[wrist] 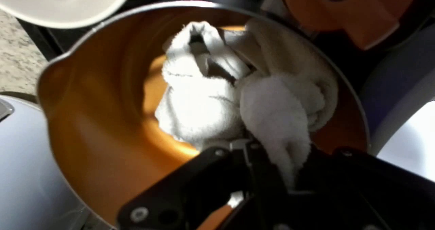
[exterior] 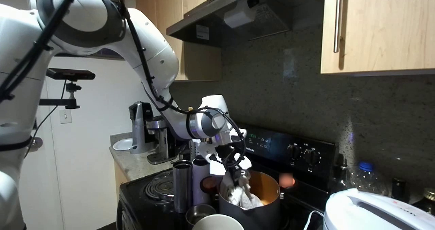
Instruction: Use the cloth to wipe the pot.
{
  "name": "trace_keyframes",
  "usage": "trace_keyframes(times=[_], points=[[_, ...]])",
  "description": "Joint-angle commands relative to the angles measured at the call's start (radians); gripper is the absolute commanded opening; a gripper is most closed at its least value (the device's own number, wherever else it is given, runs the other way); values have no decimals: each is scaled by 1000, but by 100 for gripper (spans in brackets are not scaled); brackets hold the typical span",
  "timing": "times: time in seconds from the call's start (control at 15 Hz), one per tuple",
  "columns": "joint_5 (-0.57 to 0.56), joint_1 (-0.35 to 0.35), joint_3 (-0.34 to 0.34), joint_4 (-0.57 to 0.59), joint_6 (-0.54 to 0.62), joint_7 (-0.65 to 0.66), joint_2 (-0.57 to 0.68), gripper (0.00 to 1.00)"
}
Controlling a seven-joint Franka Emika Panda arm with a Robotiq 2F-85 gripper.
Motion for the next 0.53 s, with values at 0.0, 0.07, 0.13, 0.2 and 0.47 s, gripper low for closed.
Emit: trace_keyframes(times=[0.0, 0.07, 0.13, 0.2, 0.47], points=[[-165, 74, -61, -10, -118, 171, -79, 6], [-237, 86, -65, -13, -138, 238, -97, 6], [-289, 90, -55, -22, -156, 299, -122, 6], [-347, 96, -40, -35, -176, 367, -154, 6], [-408, 88, 76, -94, -300, 499, -295, 6]])
